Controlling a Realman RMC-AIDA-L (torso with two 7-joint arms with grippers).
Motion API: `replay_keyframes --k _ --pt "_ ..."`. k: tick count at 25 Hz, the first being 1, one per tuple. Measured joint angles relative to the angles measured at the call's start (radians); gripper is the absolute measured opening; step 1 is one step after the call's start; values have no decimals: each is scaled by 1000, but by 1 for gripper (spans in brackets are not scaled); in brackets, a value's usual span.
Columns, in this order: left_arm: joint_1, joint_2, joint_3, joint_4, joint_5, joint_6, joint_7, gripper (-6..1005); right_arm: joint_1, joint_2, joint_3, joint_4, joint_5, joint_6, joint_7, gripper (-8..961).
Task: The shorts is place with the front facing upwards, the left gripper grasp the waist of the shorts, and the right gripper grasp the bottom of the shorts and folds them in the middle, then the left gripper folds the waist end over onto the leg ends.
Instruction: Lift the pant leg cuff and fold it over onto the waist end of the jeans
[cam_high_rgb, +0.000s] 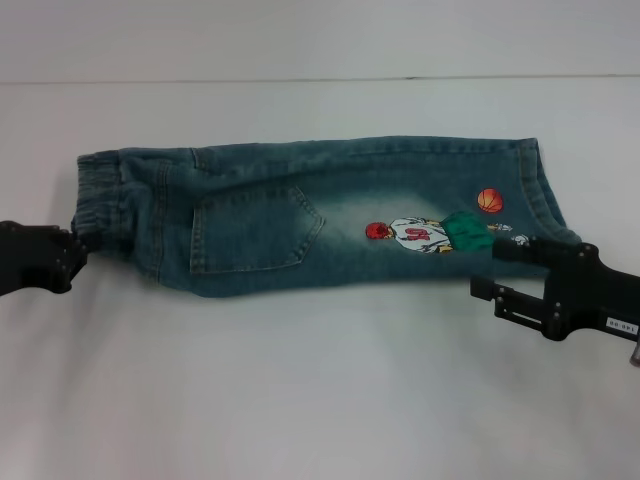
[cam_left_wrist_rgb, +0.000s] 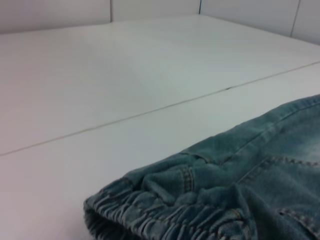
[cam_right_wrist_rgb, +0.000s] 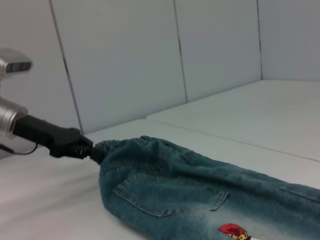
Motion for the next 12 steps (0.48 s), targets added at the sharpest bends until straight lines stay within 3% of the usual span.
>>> replay_keyframes --k 6,8,12 --pt "-18 15 2 26 3 60 -69 42 -2 7 14 23 28 28 -32 704" --pt "-21 19 12 50 3 72 -112 42 5 8 15 47 69 56 -51 465" --pt "-35 26 29 119 3 130 -208 41 32 8 11 111 160 115 -119 303"
